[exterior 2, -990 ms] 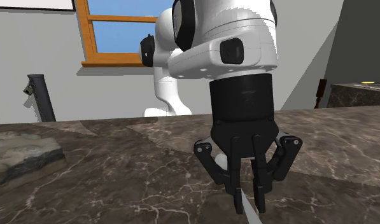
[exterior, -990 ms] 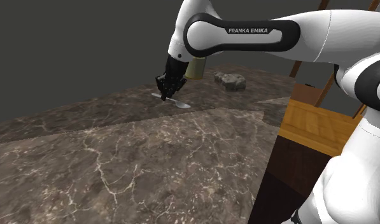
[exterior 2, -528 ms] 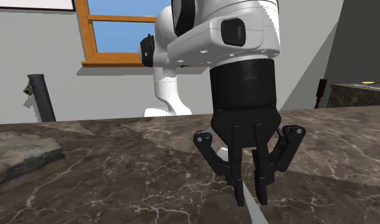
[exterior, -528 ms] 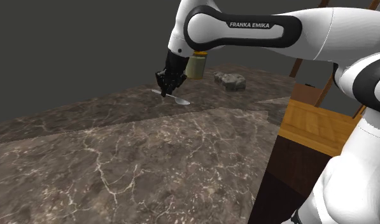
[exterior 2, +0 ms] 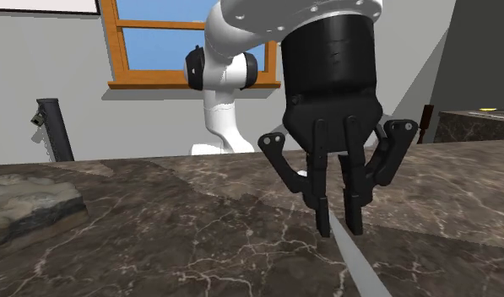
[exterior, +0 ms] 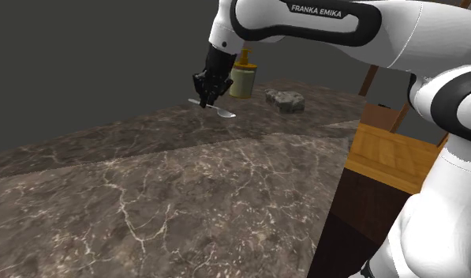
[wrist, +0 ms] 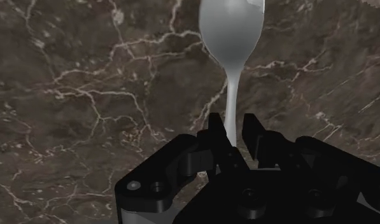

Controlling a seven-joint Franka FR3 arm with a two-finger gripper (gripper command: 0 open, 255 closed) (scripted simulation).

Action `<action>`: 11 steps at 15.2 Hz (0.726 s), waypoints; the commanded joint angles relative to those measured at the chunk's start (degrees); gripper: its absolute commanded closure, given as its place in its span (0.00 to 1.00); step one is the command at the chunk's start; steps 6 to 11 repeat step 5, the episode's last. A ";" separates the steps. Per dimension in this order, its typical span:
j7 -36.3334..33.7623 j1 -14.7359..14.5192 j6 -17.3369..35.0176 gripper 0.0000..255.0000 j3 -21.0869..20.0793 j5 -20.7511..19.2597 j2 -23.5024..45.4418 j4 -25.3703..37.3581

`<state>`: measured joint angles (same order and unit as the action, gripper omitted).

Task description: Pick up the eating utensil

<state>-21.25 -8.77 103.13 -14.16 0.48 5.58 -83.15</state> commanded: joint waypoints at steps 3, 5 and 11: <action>-0.20 -0.15 -3.50 1.00 -0.06 -0.32 1.07 4.52; -0.22 -0.16 -3.64 1.00 -0.07 -0.34 1.12 4.70; -0.22 -0.16 -3.64 1.00 -0.07 -0.34 1.12 4.70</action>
